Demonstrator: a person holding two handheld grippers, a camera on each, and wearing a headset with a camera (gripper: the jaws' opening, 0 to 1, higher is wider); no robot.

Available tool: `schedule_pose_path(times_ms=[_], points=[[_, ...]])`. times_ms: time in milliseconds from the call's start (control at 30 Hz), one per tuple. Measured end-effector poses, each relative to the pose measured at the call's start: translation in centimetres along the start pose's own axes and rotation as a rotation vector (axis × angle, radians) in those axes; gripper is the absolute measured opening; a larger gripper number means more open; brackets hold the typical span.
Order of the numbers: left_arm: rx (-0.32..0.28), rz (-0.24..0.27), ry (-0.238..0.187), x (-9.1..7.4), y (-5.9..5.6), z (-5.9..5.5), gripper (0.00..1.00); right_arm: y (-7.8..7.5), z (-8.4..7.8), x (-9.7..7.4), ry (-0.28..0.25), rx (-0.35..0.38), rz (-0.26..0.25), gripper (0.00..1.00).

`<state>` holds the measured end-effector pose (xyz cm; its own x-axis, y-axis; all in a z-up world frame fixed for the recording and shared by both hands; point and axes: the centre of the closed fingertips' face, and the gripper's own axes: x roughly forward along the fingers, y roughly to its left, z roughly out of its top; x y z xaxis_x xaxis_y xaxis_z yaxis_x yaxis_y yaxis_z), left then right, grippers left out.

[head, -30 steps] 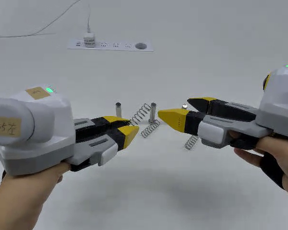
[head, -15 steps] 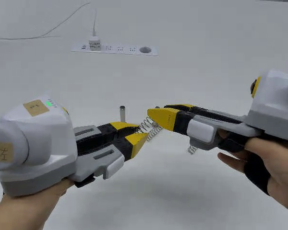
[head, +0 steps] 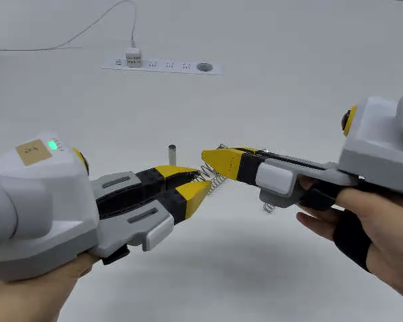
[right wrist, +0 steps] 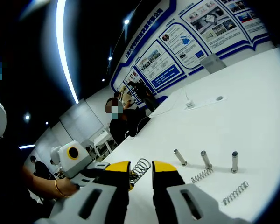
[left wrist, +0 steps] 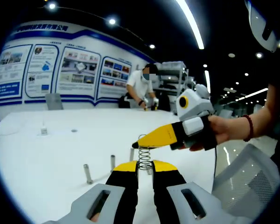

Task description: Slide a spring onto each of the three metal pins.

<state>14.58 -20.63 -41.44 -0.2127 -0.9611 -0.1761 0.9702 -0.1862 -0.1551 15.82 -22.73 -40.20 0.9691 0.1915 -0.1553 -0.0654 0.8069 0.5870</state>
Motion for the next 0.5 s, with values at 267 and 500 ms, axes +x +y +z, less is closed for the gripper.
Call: schedule_pose_path(times_ms=[267, 500], points=[[0.014, 0.002, 0.005, -0.17, 0.18, 0.08, 0.1, 0.46, 0.24, 0.28, -0.005, 0.019, 0.025, 0.15], [0.057, 0.016, 0.039, -0.42, 0.51, -0.33, 0.1, 0.94, -0.03, 0.75, 0.017, -0.01, 0.051, 0.13]])
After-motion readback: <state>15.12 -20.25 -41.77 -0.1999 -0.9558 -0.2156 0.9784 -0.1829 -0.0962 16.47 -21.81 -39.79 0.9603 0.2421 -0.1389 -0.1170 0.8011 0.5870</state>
